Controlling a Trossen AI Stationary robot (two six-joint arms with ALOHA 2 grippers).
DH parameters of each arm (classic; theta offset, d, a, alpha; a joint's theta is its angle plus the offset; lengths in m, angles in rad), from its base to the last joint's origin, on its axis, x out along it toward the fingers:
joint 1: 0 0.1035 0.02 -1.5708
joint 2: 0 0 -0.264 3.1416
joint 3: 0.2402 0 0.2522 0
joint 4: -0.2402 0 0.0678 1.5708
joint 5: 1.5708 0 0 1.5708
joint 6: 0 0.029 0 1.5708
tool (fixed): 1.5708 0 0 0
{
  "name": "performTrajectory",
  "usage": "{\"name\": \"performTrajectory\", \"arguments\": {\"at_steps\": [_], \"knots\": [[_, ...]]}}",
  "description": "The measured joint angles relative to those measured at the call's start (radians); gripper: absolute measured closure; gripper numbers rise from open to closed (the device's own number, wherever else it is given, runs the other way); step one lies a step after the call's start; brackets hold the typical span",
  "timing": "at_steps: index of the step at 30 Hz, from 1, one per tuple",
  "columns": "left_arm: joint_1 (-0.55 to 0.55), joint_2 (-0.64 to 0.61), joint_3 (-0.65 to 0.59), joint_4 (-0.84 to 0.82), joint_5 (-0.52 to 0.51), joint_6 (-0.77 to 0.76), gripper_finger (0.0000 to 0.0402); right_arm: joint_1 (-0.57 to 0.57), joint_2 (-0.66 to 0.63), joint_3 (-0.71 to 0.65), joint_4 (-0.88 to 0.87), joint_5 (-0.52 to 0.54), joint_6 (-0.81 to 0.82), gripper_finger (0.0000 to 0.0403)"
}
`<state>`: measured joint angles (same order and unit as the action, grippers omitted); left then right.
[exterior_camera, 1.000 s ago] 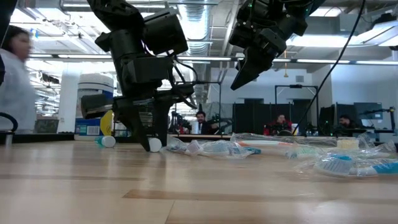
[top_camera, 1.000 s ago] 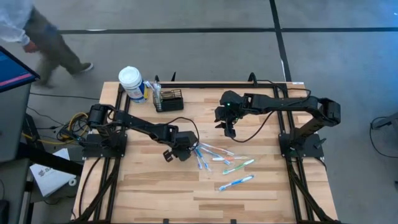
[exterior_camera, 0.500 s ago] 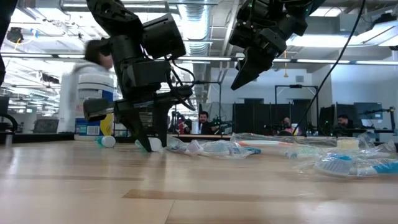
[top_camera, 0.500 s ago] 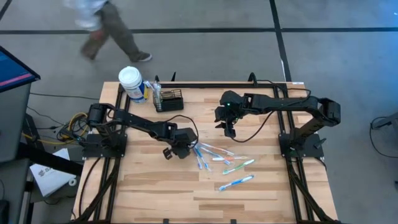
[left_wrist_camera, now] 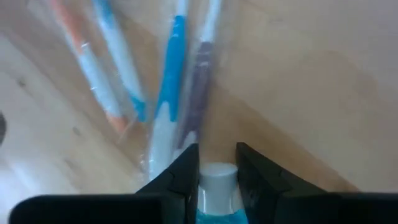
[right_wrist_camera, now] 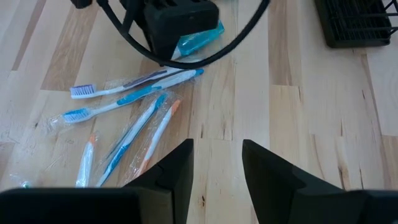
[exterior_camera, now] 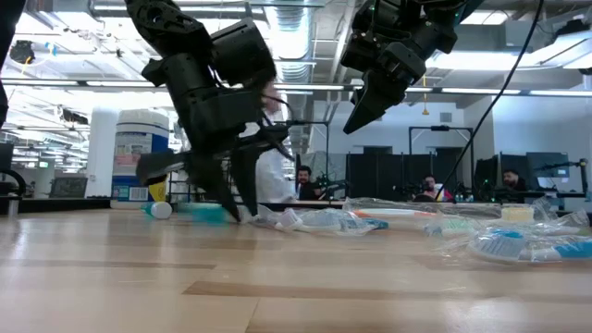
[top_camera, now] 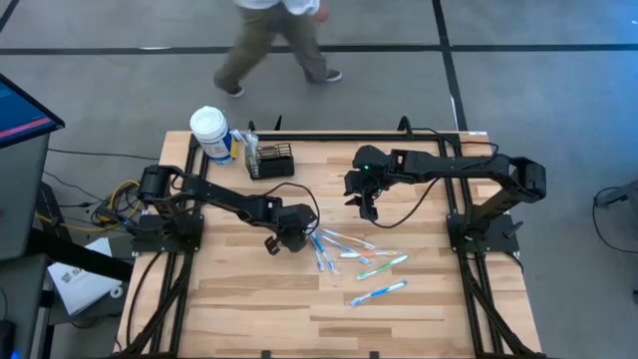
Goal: Pick & Place toothbrushing station
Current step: Put the bottom blue mouthwash into the black wire organizer
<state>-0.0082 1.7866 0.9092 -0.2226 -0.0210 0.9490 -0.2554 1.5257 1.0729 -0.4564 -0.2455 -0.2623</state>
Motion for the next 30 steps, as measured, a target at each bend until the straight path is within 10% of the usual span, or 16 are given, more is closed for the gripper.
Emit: {"name": "performTrajectory", "arguments": {"at_steps": [8,17,30], "knots": [[0.001,-0.024,-0.006,-0.020,0.018,-0.084,0.0400,0.000,0.000,0.000,0.000,0.000,0.000,0.0275],[-0.004,-0.058,-0.005,-0.018,-0.050,-0.418,0.0373,0.000,0.000,0.000,0.000,0.000,-0.001,0.0275],[-0.131,-0.436,-0.100,-0.197,-0.039,-0.643,0.0389,0.006,0.000,-0.001,-0.008,0.000,0.000,0.0275]]}}
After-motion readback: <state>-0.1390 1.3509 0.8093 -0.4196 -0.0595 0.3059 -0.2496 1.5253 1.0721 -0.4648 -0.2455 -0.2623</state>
